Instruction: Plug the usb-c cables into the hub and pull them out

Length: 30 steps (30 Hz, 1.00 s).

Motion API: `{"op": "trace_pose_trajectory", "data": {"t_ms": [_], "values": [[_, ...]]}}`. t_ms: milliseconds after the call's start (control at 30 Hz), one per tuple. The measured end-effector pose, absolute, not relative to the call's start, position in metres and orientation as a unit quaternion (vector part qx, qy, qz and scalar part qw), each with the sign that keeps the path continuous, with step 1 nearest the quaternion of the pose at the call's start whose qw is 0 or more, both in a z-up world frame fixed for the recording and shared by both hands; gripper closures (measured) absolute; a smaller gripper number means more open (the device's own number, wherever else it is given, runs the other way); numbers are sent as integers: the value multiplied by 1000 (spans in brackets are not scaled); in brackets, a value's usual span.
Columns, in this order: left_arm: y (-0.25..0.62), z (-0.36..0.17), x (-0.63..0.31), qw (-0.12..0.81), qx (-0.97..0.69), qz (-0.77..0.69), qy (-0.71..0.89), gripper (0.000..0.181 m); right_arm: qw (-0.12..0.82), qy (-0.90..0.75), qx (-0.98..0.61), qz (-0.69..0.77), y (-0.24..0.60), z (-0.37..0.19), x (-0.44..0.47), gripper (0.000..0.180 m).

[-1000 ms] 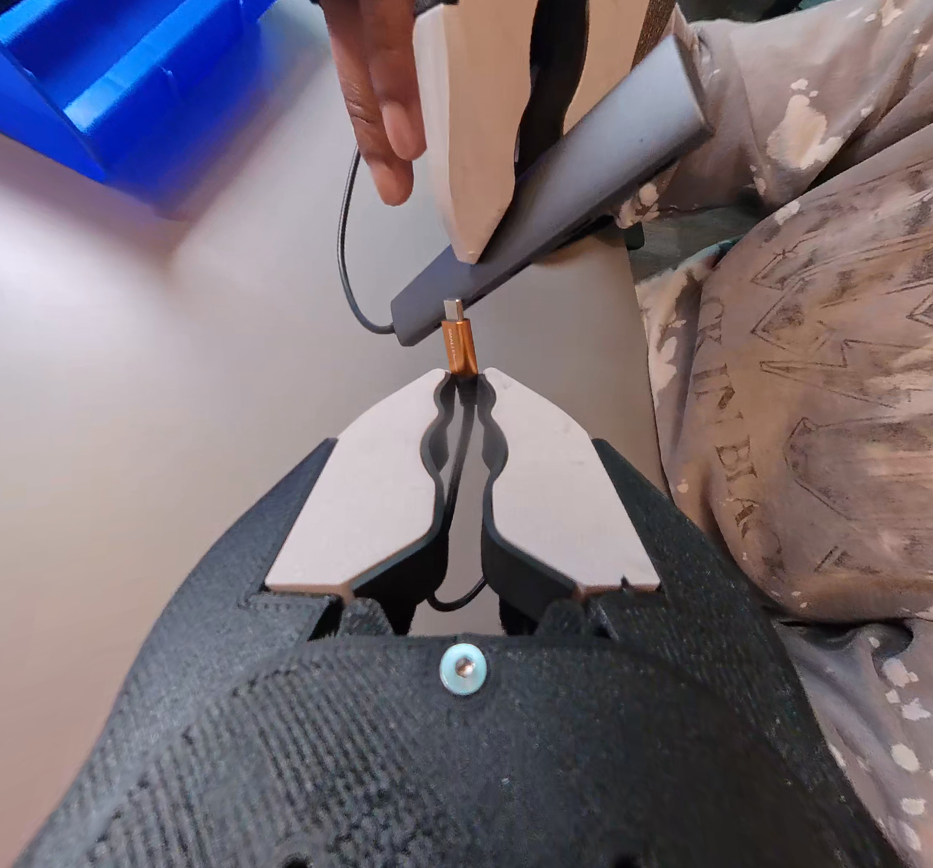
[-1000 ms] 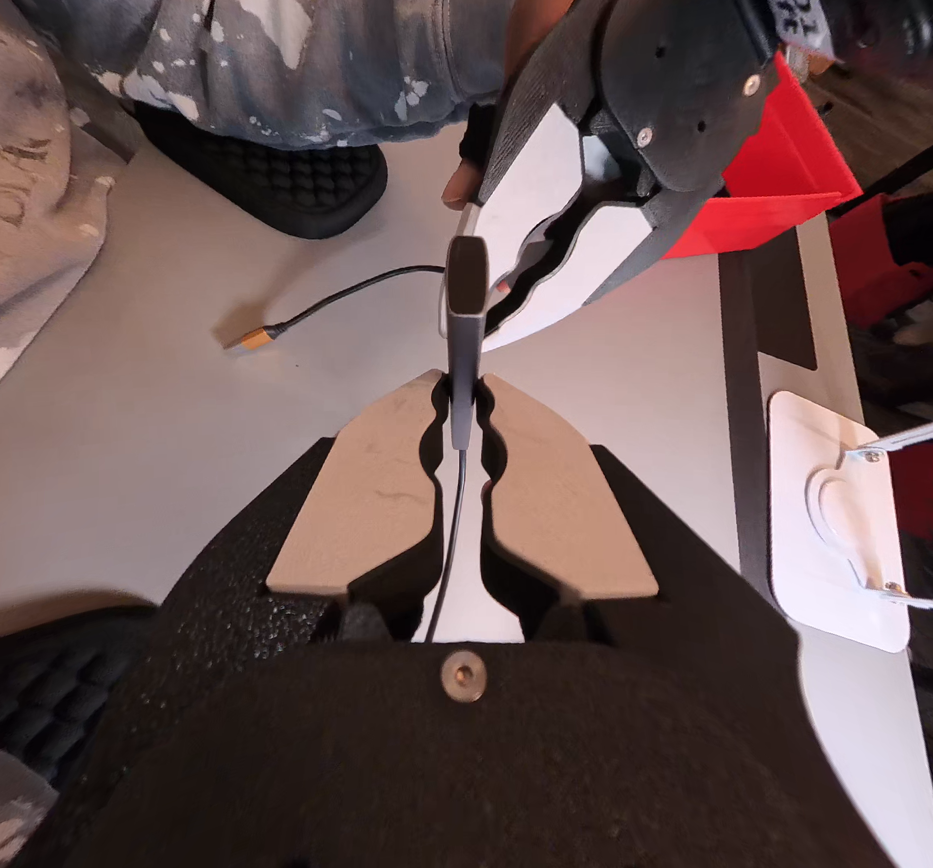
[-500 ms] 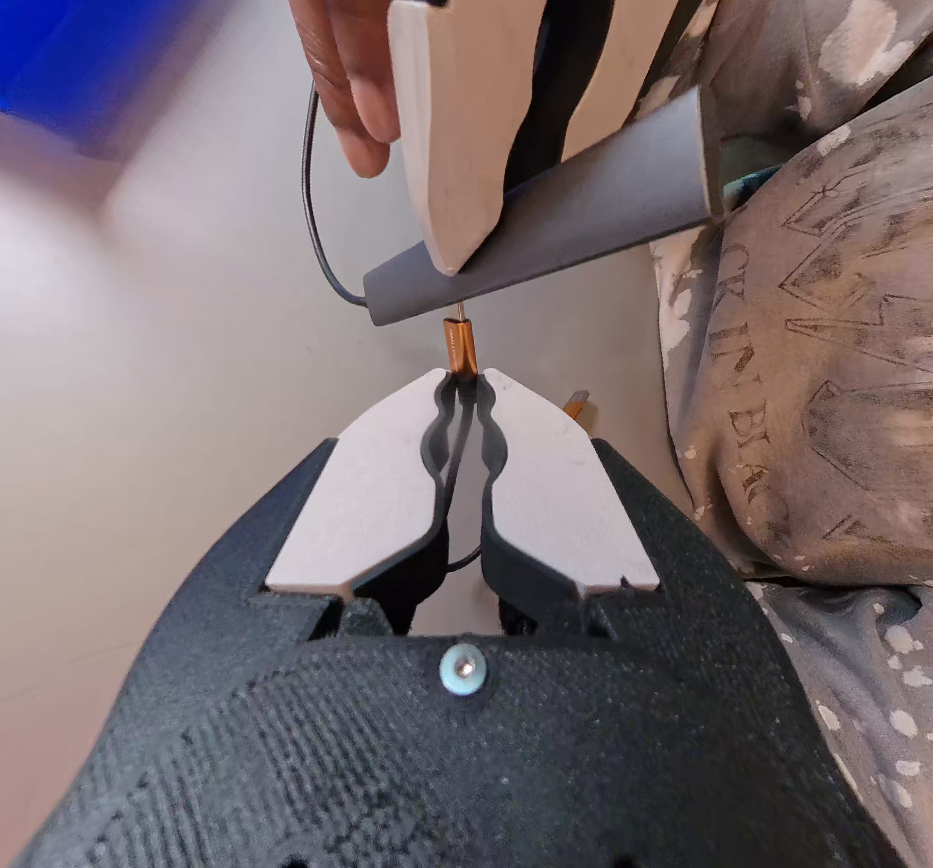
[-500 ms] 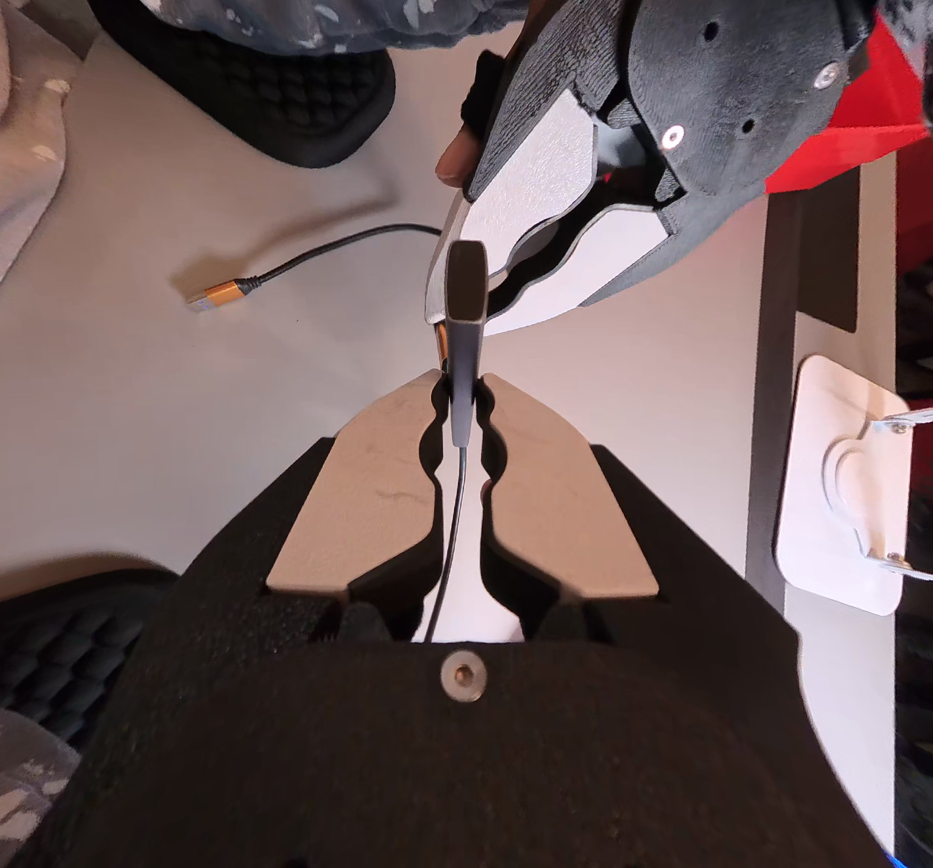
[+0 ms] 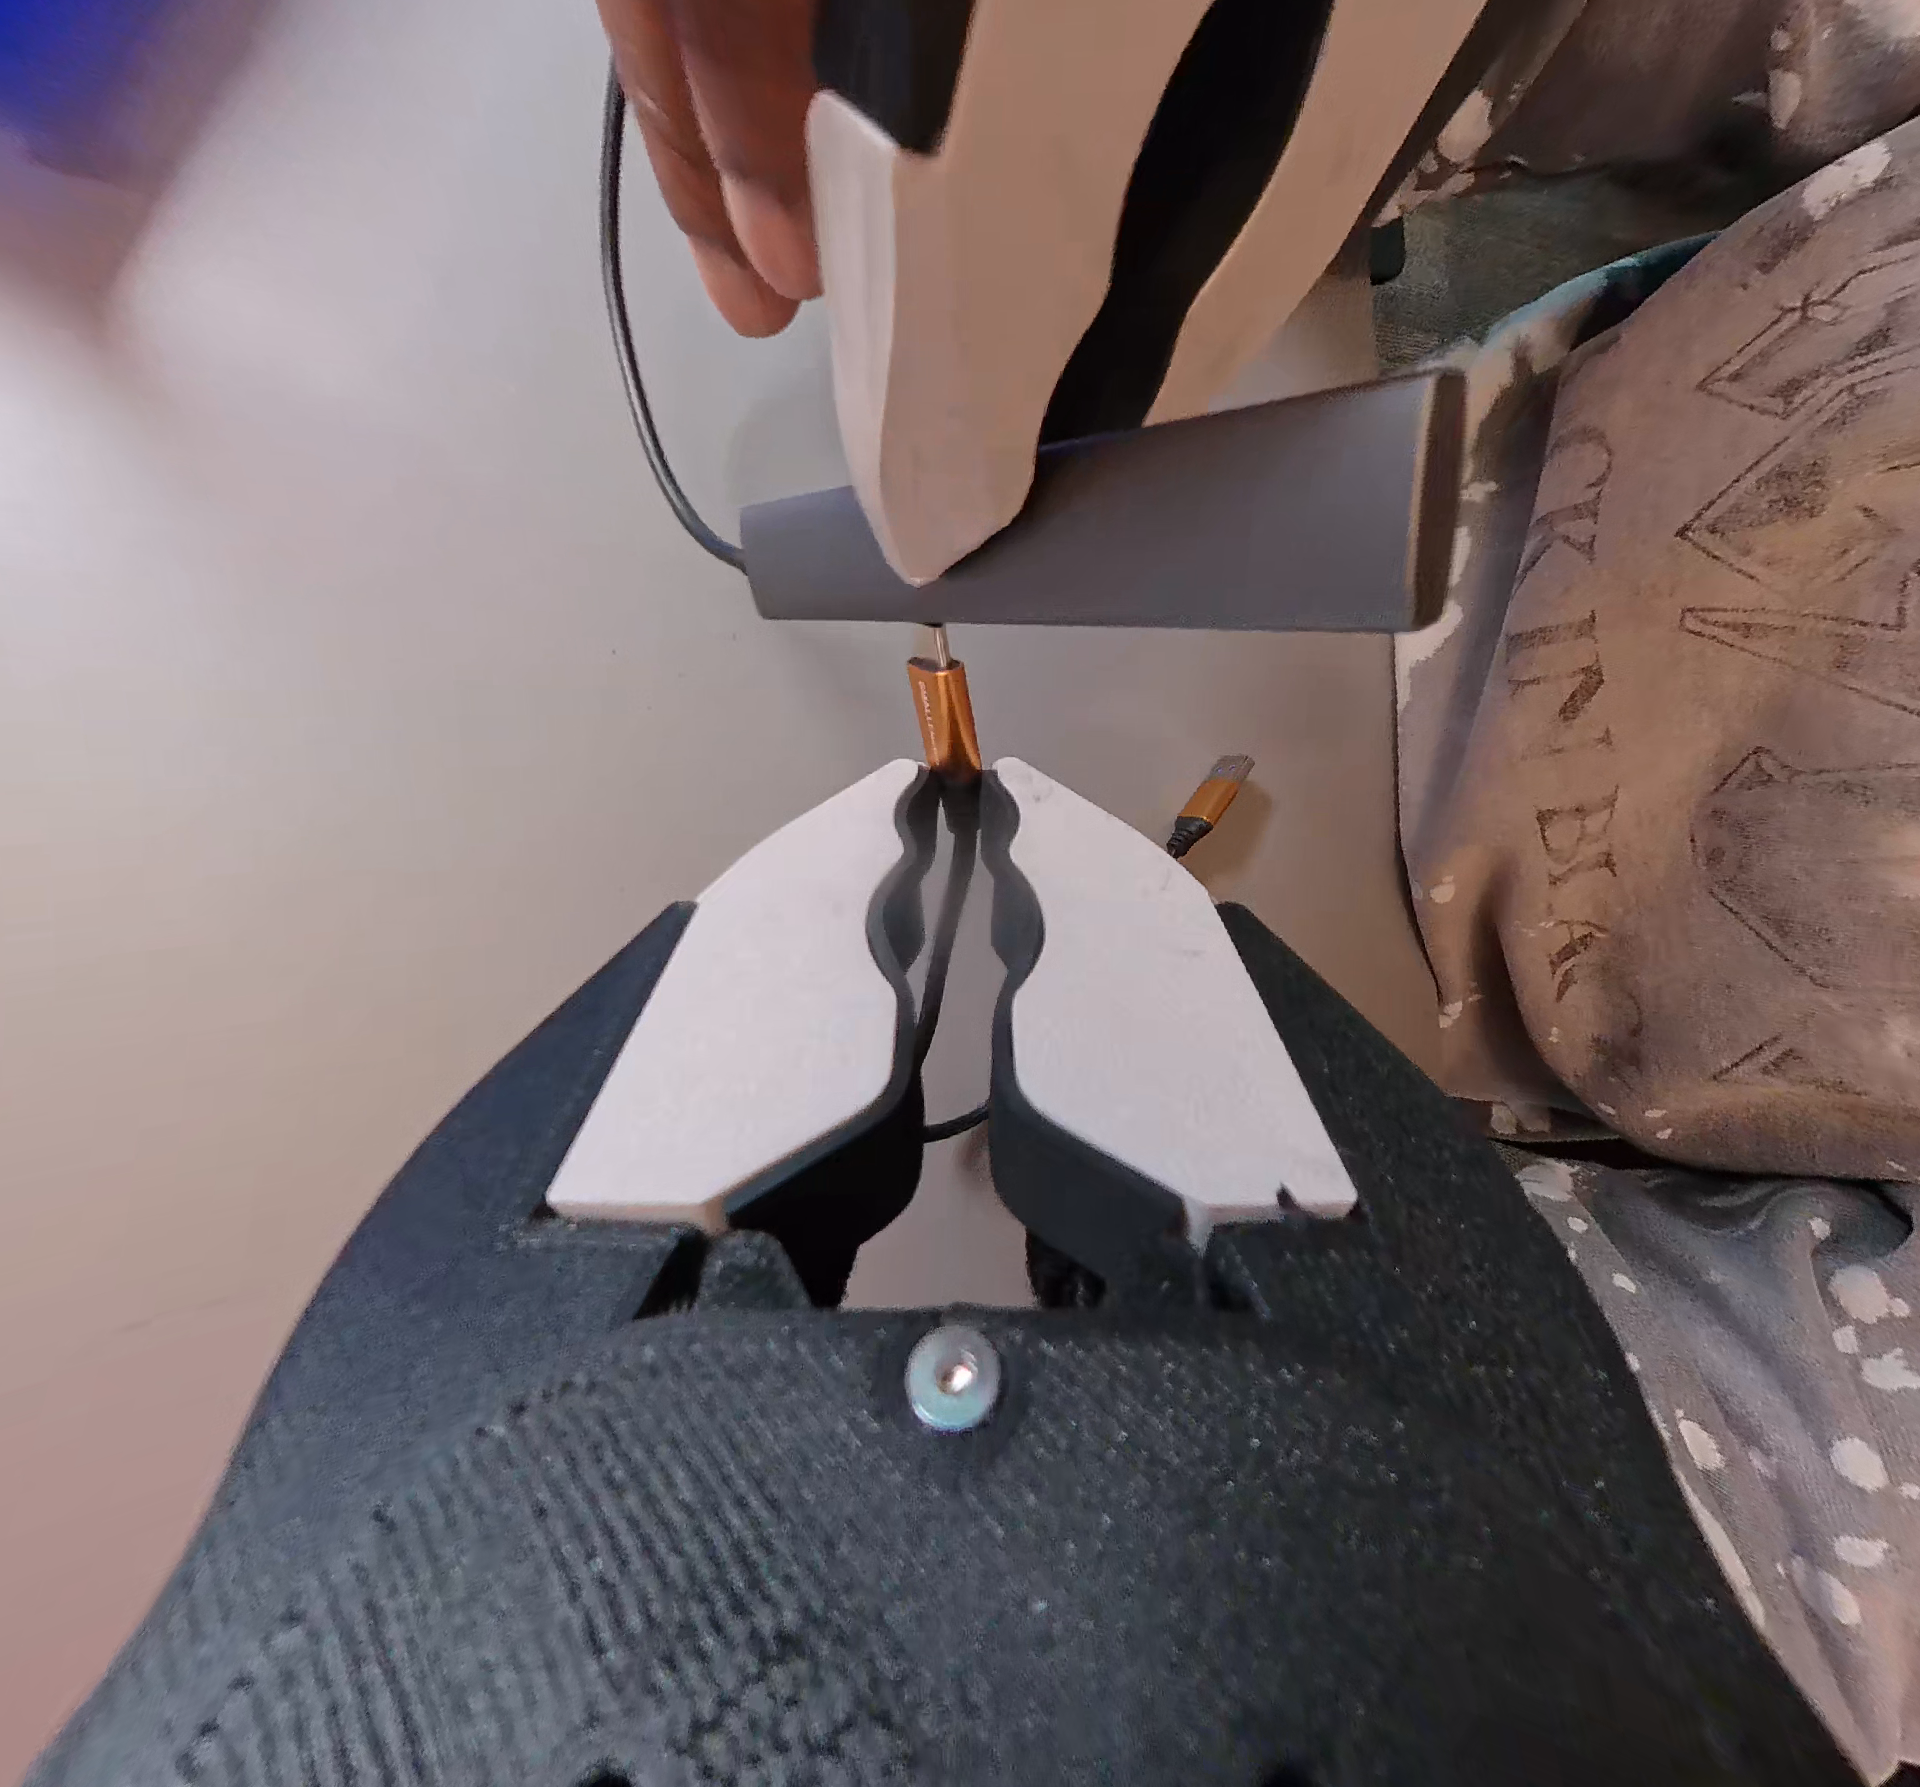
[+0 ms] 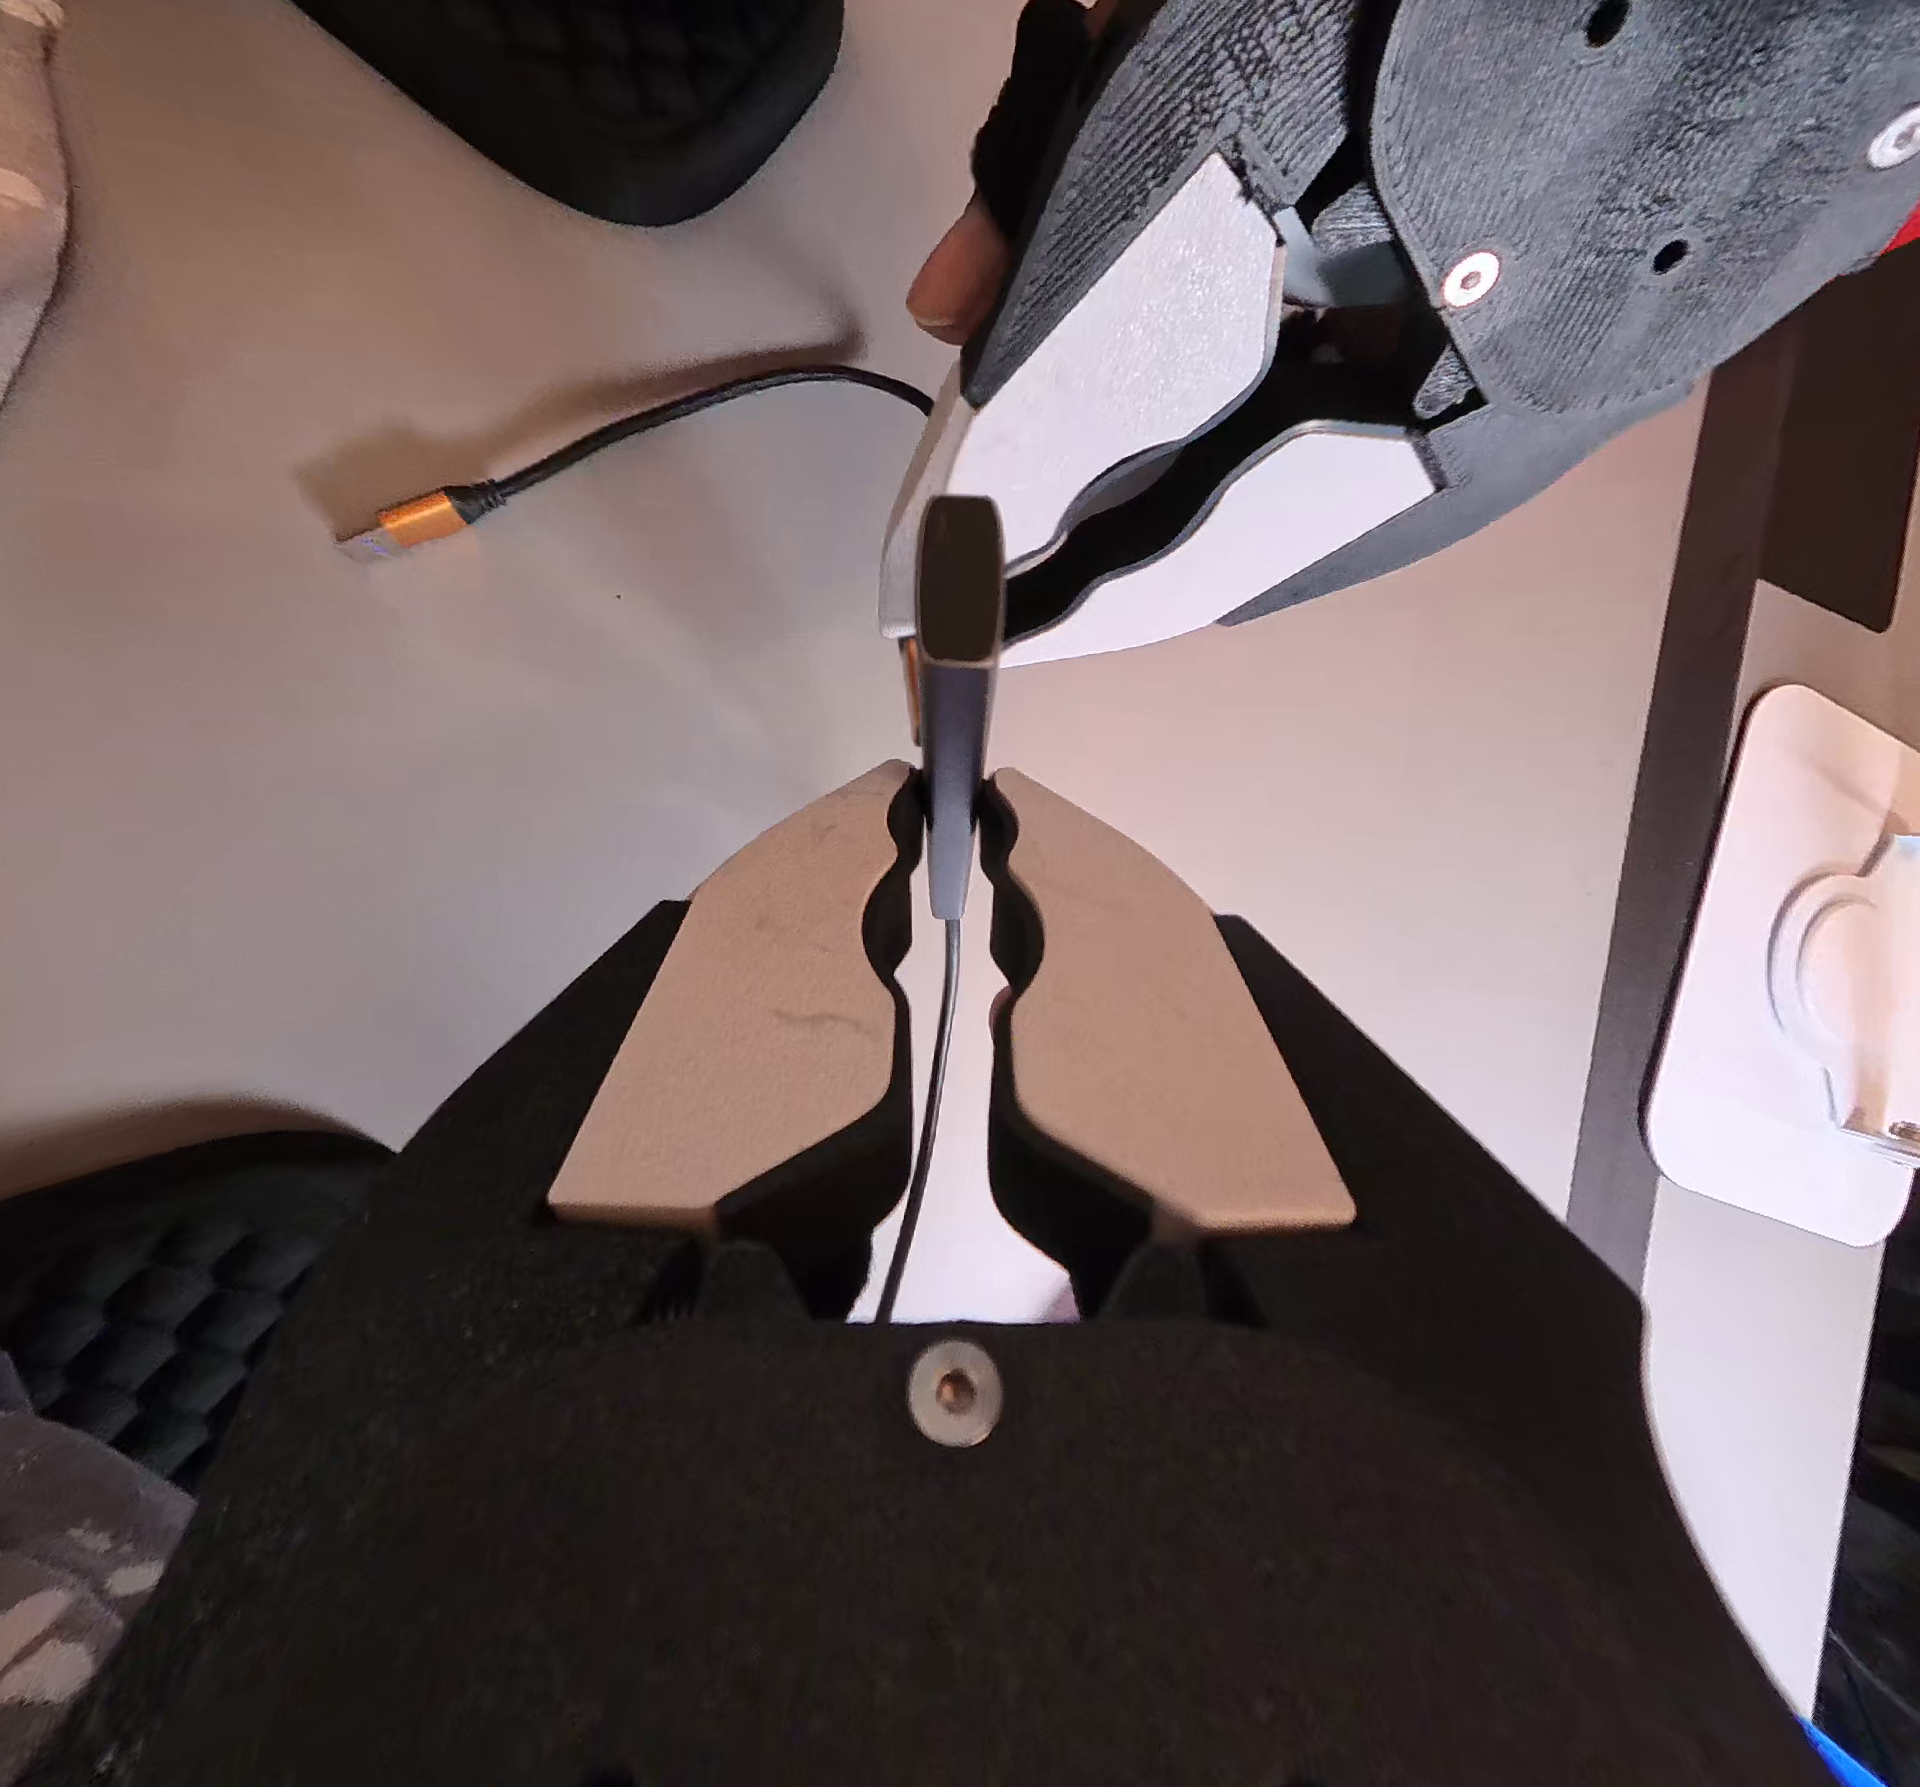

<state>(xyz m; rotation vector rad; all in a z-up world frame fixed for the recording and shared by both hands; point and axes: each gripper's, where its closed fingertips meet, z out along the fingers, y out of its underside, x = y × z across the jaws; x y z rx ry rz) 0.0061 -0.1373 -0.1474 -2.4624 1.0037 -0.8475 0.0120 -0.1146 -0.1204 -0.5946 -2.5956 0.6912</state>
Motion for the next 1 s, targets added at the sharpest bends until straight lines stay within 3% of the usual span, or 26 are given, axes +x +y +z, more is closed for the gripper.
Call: {"op": "trace_pose_trajectory", "data": {"t_ms": [767,1000], "values": [[-136,-154,5,160,-876,-287,352,173,172,-931,-216,240,-115,-129,14,170],[-124,-136,2,230,-857,-295,355,173,206,-914,-217,275,-108,-113,9,171]]}}
